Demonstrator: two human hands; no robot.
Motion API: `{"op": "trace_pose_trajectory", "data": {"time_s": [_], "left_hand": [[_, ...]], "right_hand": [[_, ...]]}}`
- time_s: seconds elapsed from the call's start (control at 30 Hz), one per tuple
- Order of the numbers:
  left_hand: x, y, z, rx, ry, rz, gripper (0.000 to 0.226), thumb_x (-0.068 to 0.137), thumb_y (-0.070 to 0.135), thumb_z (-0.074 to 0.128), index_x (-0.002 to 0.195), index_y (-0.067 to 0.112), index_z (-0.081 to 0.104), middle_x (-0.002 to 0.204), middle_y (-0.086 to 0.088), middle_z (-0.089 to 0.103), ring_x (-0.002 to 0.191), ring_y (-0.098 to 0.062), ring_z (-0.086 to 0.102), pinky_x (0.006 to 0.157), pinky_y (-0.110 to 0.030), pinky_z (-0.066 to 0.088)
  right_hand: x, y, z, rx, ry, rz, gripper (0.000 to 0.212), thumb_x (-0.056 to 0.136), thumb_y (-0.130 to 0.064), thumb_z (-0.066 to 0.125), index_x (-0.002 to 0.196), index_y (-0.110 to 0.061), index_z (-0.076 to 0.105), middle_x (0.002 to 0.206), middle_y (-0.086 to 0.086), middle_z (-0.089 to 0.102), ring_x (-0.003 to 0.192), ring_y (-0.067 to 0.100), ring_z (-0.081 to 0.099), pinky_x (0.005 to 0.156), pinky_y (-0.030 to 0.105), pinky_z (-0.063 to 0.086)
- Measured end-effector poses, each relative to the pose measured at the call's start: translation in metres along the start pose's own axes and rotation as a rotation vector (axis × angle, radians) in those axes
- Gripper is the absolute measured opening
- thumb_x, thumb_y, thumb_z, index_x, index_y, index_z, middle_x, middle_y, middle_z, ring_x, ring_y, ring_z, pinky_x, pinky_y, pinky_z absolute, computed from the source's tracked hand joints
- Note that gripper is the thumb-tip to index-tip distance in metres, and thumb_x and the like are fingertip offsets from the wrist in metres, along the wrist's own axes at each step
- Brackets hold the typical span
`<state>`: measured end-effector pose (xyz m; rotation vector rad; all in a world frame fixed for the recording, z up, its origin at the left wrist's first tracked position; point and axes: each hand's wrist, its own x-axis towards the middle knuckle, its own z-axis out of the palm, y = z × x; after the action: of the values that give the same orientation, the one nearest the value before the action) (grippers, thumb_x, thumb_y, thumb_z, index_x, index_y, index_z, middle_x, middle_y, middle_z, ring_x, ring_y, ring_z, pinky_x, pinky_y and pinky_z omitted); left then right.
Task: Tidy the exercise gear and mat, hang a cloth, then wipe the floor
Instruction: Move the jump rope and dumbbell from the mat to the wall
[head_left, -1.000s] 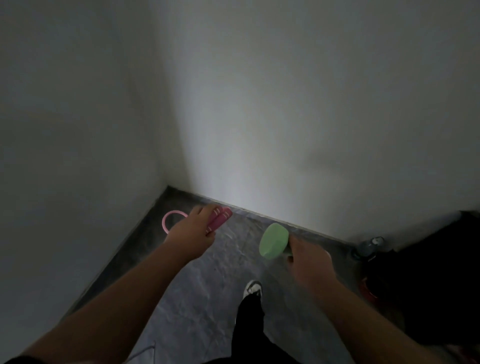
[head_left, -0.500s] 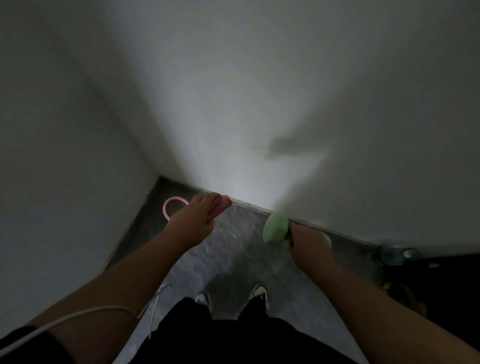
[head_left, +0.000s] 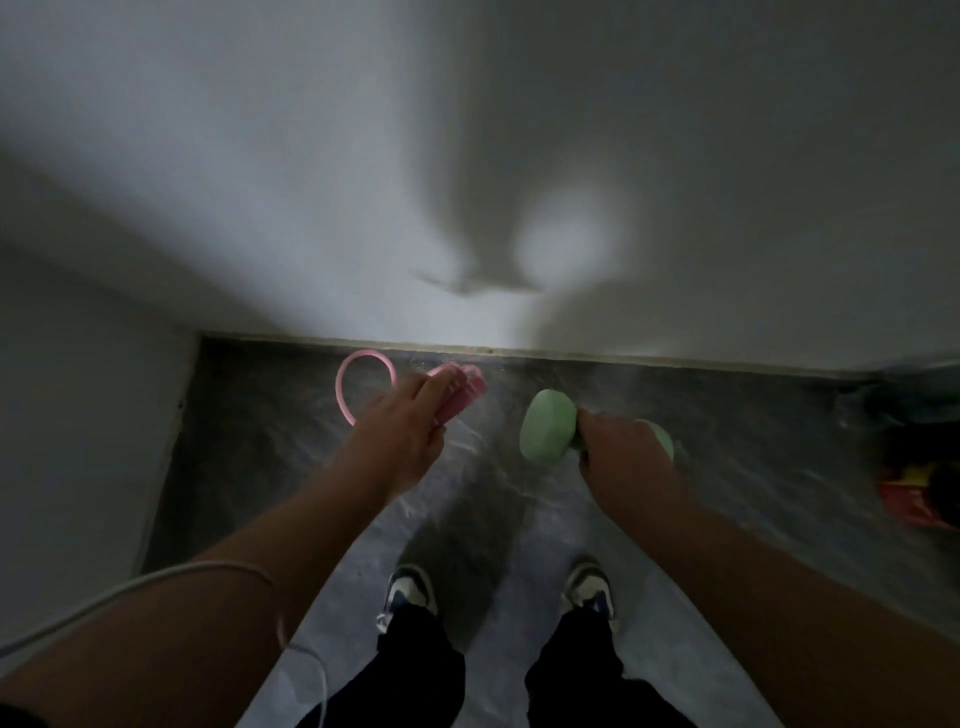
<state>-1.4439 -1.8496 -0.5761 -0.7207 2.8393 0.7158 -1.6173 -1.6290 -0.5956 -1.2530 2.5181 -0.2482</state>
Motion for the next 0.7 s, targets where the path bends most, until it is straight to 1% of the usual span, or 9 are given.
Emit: {"op": "trace_pose_trajectory", "data": {"time_s": [0.17,0.23,0.3,0.33,0.4,0.47,0.57,0.63,0.7], "left_hand": [[0.074,-0.086,0.153,0.073,-0.026,0.076,0.070,0.086,0.027,0.061,0.148,0.031,0.029,0.131,-0.006,0.053,0.109,-0.029,0.058,0.092,-0.048,0.049],[0.102,-0.111,0.202,0.113,-0.016,0.109,0.071,0.083,0.025,0.063,0.146,0.031,0.031,0.130,-0.006,0.055,0.107,-0.030,0.060,0.090,-0.050,0.050],[0.126,-0.131,0.239,0.150,-0.007,0.148,0.070,0.084,0.023,0.064,0.146,0.031,0.031,0.131,-0.005,0.056,0.106,-0.033,0.062,0.090,-0.050,0.051],[0.137,-0.140,0.254,0.158,0.009,0.157,0.069,0.085,0.023,0.064,0.145,0.031,0.032,0.133,-0.006,0.055,0.106,-0.034,0.062,0.090,-0.049,0.052],[0.156,-0.153,0.278,0.183,0.043,0.175,0.065,0.088,0.022,0.063,0.146,0.029,0.034,0.136,-0.006,0.054,0.111,-0.034,0.060,0.092,-0.049,0.049],[0.173,-0.166,0.301,0.230,0.035,0.225,0.065,0.089,0.025,0.060,0.148,0.030,0.033,0.140,-0.005,0.052,0.119,-0.032,0.056,0.101,-0.049,0.044],[0.190,-0.184,0.328,0.275,0.002,0.275,0.068,0.087,0.027,0.062,0.148,0.031,0.033,0.142,-0.003,0.051,0.125,-0.031,0.054,0.109,-0.050,0.036],[0.191,-0.190,0.336,0.276,-0.003,0.264,0.068,0.085,0.024,0.065,0.146,0.029,0.036,0.140,-0.005,0.054,0.123,-0.032,0.055,0.108,-0.050,0.037],[0.185,-0.189,0.339,0.240,0.000,0.211,0.068,0.084,0.021,0.068,0.144,0.027,0.038,0.136,-0.007,0.056,0.117,-0.033,0.059,0.103,-0.050,0.042]], "right_hand": [[0.070,0.054,0.155,-0.029,-0.034,-0.043,0.026,0.076,-0.005,0.063,0.099,-0.017,0.067,0.084,0.006,0.068,0.072,0.031,0.064,0.070,0.043,0.051],[0.099,0.076,0.205,-0.085,-0.070,-0.062,0.031,0.080,-0.008,0.059,0.109,-0.016,0.064,0.094,0.008,0.069,0.083,0.034,0.065,0.077,0.045,0.050],[0.125,0.095,0.247,-0.144,-0.140,-0.055,0.039,0.085,-0.015,0.055,0.124,-0.017,0.058,0.111,0.009,0.067,0.098,0.035,0.063,0.088,0.044,0.047],[0.138,0.103,0.263,-0.166,-0.158,-0.044,0.043,0.088,-0.019,0.054,0.131,-0.017,0.053,0.117,0.011,0.065,0.103,0.035,0.062,0.093,0.043,0.044],[0.158,0.119,0.290,-0.240,-0.197,-0.022,0.051,0.090,-0.027,0.055,0.139,-0.019,0.044,0.123,0.011,0.062,0.108,0.035,0.059,0.096,0.041,0.040],[0.172,0.132,0.309,-0.297,-0.226,-0.001,0.054,0.092,-0.028,0.055,0.143,-0.021,0.038,0.127,0.010,0.060,0.112,0.033,0.058,0.097,0.039,0.038],[0.185,0.150,0.332,-0.292,-0.234,0.042,0.047,0.097,-0.024,0.046,0.143,-0.021,0.038,0.133,0.009,0.057,0.118,0.031,0.056,0.102,0.038,0.037],[0.190,0.157,0.339,-0.294,-0.248,0.062,0.047,0.097,-0.023,0.045,0.144,-0.022,0.037,0.136,0.009,0.055,0.120,0.030,0.055,0.104,0.040,0.038],[0.192,0.159,0.342,-0.292,-0.265,0.086,0.043,0.099,-0.024,0.042,0.142,-0.022,0.039,0.137,0.009,0.055,0.123,0.030,0.054,0.106,0.040,0.036]]}}
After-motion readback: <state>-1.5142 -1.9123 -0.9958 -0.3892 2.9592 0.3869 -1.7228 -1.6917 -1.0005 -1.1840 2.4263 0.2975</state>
